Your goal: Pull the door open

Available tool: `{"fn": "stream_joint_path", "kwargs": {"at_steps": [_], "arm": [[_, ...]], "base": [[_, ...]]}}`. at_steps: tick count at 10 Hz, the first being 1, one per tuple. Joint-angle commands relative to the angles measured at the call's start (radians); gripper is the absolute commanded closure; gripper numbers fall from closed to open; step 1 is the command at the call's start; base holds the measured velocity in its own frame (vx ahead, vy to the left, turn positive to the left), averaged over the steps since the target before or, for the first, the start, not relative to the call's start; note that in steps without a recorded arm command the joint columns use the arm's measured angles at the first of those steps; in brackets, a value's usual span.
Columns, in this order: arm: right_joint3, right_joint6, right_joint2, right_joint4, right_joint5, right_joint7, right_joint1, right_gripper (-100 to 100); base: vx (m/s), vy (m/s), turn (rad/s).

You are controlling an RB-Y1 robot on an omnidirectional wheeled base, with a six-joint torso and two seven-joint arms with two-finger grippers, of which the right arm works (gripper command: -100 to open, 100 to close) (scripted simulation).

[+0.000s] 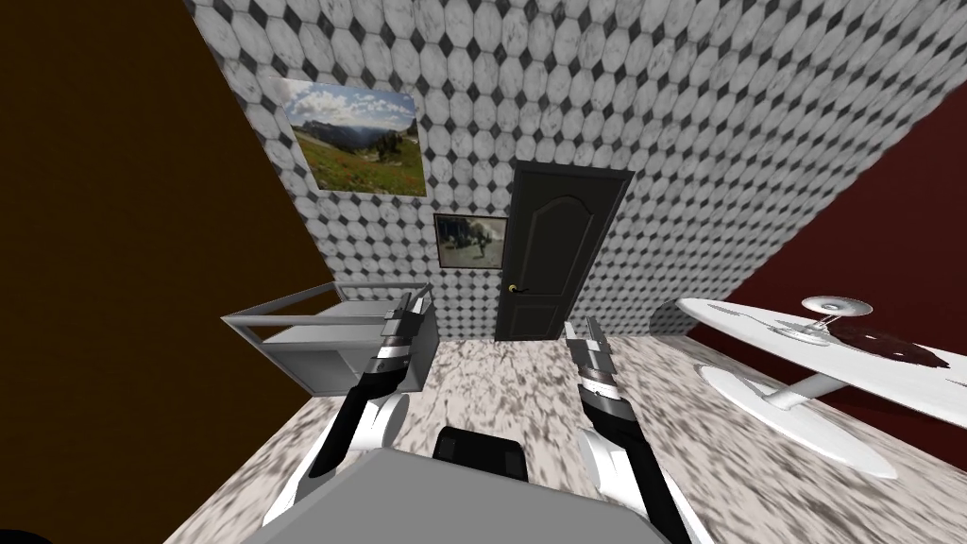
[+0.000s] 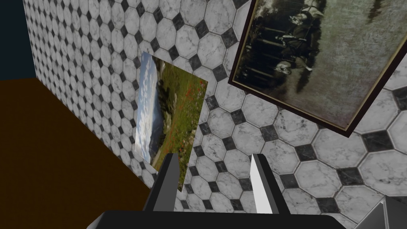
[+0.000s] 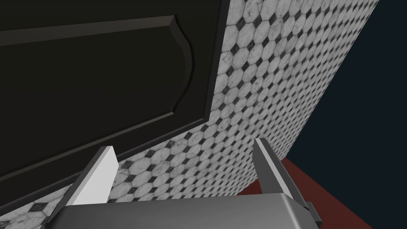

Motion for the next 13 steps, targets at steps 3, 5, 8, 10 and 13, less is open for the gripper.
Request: {"fn": "stream_joint_path", "kwargs": {"at_steps": [3,5,8,10,13], "arm": [[-0.003,-0.007,-0.016,0.089,0.000,-0.002,-0.031,-100],[-0.004,-0.010,-0.026,0.137,0.000,-0.003,-0.047,-100],[-0.007,-0.015,-0.040,0.214,-0.001,-0.006,-0.072,-100],[-0.009,-0.018,-0.050,0.266,-0.001,-0.007,-0.089,-100],[-0.012,-0.023,-0.064,0.346,-0.002,-0.009,-0.115,-100]], "base": [[0.090,-0.014,0.056],[0.104,-0.020,0.063],[0.091,-0.018,0.061],[0.098,-0.025,0.068],[0.106,-0.028,0.076]]}}
